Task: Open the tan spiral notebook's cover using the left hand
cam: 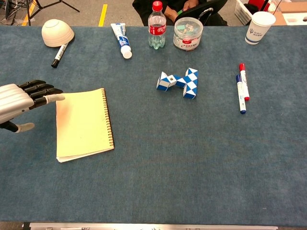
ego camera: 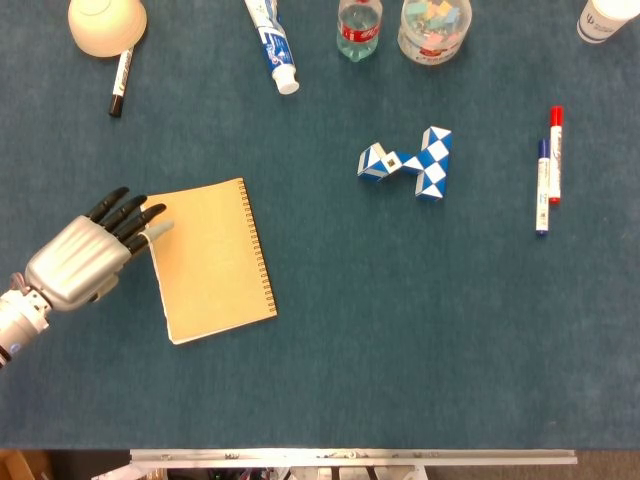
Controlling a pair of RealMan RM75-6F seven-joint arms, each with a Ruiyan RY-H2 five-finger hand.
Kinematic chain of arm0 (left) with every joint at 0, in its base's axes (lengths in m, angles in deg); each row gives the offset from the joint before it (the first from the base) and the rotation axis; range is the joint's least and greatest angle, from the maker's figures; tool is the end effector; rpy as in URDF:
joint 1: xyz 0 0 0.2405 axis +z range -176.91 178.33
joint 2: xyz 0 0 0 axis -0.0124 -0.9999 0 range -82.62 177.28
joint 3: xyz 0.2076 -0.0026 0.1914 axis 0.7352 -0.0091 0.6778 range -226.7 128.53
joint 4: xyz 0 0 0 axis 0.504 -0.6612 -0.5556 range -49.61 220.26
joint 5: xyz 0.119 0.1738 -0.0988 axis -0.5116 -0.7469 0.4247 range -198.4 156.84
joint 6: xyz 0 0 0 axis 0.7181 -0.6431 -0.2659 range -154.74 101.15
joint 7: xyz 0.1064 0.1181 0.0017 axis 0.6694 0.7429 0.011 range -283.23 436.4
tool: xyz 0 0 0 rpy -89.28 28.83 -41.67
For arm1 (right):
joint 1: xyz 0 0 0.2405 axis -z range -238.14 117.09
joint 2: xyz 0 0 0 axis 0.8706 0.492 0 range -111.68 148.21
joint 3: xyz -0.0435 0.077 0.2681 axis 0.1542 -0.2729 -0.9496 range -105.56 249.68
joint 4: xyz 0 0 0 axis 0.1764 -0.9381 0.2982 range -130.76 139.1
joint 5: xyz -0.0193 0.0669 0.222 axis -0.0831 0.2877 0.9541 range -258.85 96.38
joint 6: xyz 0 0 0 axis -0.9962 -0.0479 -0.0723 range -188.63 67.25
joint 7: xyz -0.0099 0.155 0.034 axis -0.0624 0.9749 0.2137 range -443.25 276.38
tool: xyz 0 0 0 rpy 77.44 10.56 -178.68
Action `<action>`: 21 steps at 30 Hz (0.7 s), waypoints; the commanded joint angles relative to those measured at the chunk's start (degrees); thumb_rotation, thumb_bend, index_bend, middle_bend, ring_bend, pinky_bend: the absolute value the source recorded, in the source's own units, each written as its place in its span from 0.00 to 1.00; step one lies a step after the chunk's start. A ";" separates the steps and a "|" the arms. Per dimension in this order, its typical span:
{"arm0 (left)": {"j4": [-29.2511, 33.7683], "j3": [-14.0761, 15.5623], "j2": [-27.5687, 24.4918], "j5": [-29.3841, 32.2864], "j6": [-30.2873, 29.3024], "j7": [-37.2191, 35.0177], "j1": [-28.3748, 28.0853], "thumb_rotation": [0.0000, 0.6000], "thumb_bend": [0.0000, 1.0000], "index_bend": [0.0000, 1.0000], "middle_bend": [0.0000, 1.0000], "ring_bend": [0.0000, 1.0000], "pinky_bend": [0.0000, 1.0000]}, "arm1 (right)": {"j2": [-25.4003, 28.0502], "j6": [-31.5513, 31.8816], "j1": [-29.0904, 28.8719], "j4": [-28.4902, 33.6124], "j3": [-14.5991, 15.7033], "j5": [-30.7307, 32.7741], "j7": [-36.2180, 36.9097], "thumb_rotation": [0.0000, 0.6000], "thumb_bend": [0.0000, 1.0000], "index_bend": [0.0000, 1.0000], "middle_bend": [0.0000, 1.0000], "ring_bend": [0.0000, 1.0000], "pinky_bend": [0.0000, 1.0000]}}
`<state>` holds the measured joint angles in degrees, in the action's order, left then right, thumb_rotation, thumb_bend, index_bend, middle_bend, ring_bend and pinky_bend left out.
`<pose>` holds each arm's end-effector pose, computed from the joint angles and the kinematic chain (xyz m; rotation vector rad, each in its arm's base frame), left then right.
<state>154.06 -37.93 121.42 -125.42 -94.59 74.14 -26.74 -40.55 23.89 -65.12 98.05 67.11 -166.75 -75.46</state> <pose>-0.3381 0.2707 0.0409 -2.2288 -0.5887 -0.6759 -0.3431 -0.2068 0.1847 1.3332 -0.9409 0.9813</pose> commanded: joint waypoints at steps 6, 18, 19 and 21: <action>-7.90 1.32 5.74 -2.90 -3.03 -4.06 0.16 1.00 0.26 0.04 0.04 0.00 0.03 | 0.34 0.26 0.07 0.84 0.02 -0.15 -0.78 1.00 0.40 0.34 0.28 0.21 0.31; -12.04 1.79 9.87 -2.97 -2.75 -5.94 -0.48 1.00 0.26 0.04 0.04 0.00 0.03 | 0.53 0.46 0.25 1.20 0.08 -0.02 -1.25 1.00 0.40 0.34 0.28 0.21 0.31; -12.25 1.78 10.18 -2.96 -2.72 -6.05 -0.60 1.00 0.26 0.04 0.04 0.00 0.03 | 0.56 0.49 0.26 1.24 0.08 -0.04 -1.24 1.00 0.40 0.34 0.28 0.21 0.31; -12.45 1.69 10.56 -2.89 -2.68 -6.12 -0.80 1.00 0.26 0.04 0.04 0.00 0.03 | 0.60 0.59 0.30 1.28 0.05 -0.05 -1.23 1.00 0.40 0.34 0.28 0.21 0.31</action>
<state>141.69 -36.21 131.91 -128.33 -97.29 68.07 -27.48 -39.95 24.48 -64.82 99.33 67.17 -166.80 -76.69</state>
